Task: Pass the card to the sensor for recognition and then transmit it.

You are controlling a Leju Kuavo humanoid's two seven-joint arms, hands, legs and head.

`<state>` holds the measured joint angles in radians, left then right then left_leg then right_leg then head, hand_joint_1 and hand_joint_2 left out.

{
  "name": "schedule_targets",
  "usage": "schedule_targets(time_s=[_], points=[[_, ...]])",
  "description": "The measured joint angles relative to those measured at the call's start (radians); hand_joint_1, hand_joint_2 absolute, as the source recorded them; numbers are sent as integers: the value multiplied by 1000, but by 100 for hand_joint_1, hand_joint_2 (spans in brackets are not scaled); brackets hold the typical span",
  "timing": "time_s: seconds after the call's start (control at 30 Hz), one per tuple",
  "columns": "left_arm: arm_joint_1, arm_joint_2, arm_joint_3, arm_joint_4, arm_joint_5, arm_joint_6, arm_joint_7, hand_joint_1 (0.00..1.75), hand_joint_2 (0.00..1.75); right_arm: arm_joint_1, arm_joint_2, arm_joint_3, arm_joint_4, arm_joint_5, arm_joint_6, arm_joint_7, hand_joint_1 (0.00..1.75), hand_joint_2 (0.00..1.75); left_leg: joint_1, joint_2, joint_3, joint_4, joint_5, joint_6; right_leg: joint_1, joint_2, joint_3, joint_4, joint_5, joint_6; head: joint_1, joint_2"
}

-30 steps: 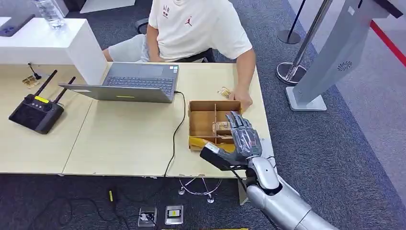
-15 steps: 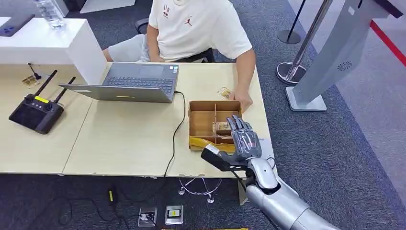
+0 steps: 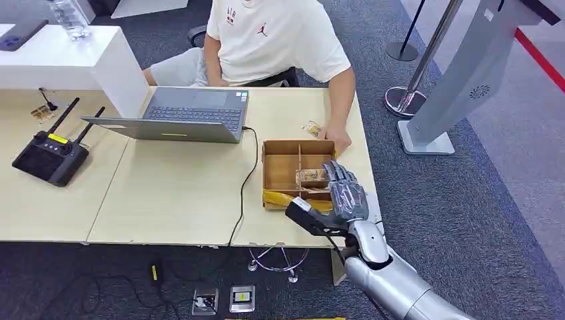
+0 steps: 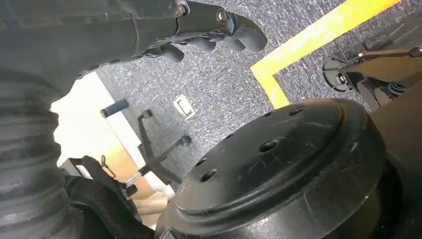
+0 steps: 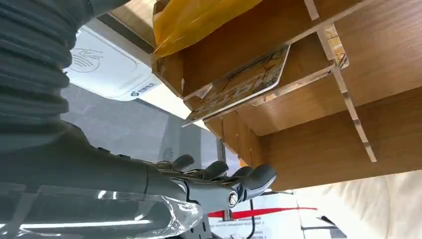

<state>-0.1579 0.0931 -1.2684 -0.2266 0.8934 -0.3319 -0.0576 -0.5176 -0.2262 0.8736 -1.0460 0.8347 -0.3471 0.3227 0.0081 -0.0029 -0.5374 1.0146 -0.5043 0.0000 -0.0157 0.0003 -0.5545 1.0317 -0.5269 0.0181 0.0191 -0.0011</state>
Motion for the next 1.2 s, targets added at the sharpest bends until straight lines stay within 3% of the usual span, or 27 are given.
schedule_targets(time_s=[0.37,0.4,0.43,1.2], points=[[1,-1,0,0,8,0,-1,0,175,-1,-2,-2,18,-18,-24,2,3,175,0,0,0,0,0,0,0,0,0,0,0,0,0,0],[1,-1,0,0,8,0,-1,0,175,-1,-2,-2,18,-18,-25,2,164,175,0,0,0,0,0,0,0,0,0,0,0,0,0,0],[1,-1,0,0,8,0,-1,0,175,-1,-3,-3,18,-18,-27,1,171,175,0,0,0,0,0,0,0,0,0,0,0,0,0,0],[-2,-5,0,0,-18,0,-1,0,175,-16,0,-2,18,-35,-30,-31,175,175,0,0,0,0,0,0,0,0,0,0,0,0,0,0]])
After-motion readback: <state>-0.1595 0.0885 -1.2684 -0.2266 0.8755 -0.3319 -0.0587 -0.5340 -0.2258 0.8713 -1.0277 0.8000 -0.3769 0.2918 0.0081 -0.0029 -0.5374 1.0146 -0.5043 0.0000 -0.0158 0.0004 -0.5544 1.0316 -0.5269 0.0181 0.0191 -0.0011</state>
